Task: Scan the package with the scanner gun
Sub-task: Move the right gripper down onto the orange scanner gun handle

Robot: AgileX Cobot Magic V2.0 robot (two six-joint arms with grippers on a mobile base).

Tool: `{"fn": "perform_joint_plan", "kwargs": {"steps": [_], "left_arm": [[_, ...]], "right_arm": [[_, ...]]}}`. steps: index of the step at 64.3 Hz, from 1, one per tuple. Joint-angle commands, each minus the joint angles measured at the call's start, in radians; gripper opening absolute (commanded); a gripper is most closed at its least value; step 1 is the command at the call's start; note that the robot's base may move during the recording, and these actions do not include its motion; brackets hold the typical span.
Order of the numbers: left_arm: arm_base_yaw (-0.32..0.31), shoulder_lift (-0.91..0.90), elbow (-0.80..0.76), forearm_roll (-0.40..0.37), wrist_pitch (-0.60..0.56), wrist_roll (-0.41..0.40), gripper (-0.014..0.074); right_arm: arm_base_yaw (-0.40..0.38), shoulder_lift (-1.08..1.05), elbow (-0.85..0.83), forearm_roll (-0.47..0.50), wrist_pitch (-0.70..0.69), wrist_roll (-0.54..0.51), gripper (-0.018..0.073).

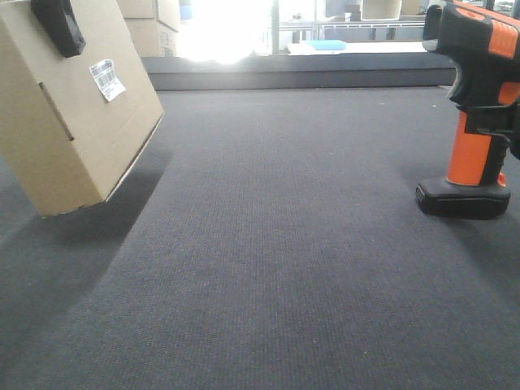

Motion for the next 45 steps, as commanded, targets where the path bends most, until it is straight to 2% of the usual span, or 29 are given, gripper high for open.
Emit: {"fn": "perform_joint_plan", "kwargs": {"steps": [1,12,34,45], "left_arm": [[-0.003,-0.013,-0.009,-0.003,-0.019,0.002,0.0088],[-0.003,-0.009,-0.009,-0.003,-0.036,0.002,0.0088],[-0.003,-0.009,-0.009,-0.003,-0.048,0.002,0.0088],[-0.003,-0.009,-0.009,-0.003,-0.052,0.002,0.0088]], "right_arm": [[0.001,0.056,-0.003,0.016,-0.078,0.009,0.0562],[0.001,0.169,-0.007,0.016,-0.265,0.073,0.0562],[0.053,0.234,-0.108,0.031,-0.245,0.074,0.0562],[0.068,0.234,-0.145,0.137,-0.212,0.074,0.0562]]}}
